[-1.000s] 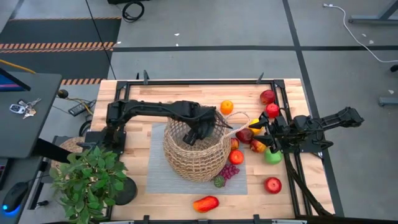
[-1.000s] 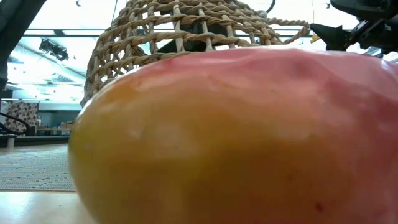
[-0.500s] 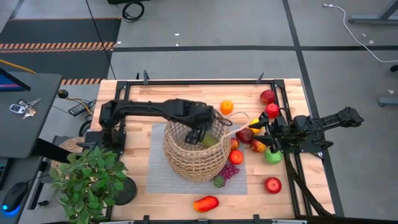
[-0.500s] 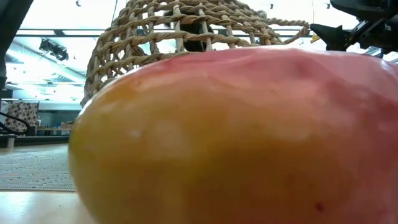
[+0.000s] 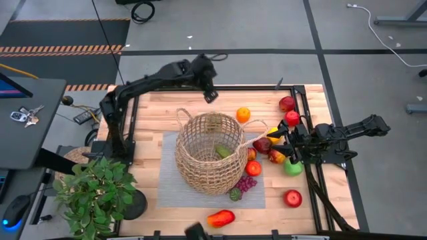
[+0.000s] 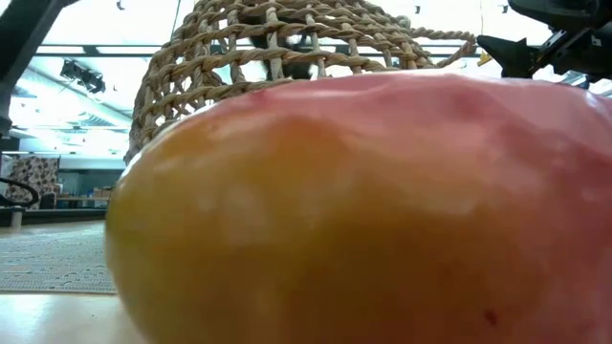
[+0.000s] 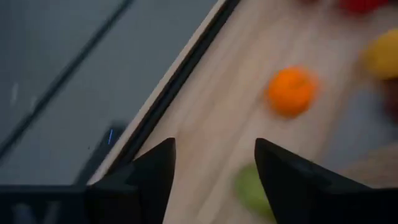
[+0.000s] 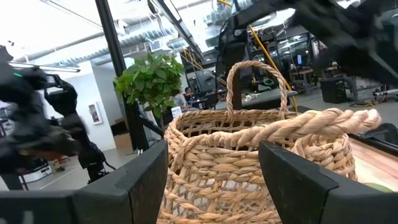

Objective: Build produce basket
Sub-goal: Put the green pear into the brown basket

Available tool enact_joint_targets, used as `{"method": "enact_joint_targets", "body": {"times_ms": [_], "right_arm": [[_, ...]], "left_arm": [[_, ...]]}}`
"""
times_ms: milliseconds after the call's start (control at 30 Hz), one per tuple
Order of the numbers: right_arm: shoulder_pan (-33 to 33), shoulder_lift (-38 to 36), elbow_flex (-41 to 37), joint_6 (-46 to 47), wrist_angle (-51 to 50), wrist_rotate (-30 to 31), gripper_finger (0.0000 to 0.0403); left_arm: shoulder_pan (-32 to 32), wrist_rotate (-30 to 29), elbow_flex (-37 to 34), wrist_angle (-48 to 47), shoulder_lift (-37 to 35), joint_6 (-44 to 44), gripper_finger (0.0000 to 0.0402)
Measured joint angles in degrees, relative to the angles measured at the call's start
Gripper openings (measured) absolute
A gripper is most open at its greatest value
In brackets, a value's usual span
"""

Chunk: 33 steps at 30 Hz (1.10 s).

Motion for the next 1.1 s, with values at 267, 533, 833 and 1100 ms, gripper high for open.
{"method": "enact_joint_targets", "body": {"times_ms": [267, 533, 833, 1100], "right_arm": [[-0.01, 0.06, 0.01, 0.00, 0.12, -0.01, 0.0255], [0.00, 0.09, 0.00, 0.00, 0.24, 0.01, 0.0254], [0.01, 0.09, 0.00, -0.01, 1.00, -0.01, 0.0254], [0.01, 0.09, 0.00, 0.00, 0.97, -0.01, 0.0255]], "left_arm": [[6.56, 0.33, -2.37, -4.15, 7.41, 6.72, 0.0189], [4.60, 0.93, -2.26, -5.39, 11.16, 41.32, 0.0170], [-0.15, 7.32, -2.17, -7.05, 12.04, 57.18, 0.0248], [-3.56, 3.14, -2.22, -9.47, 11.72, 54.36, 0.0313]]}}
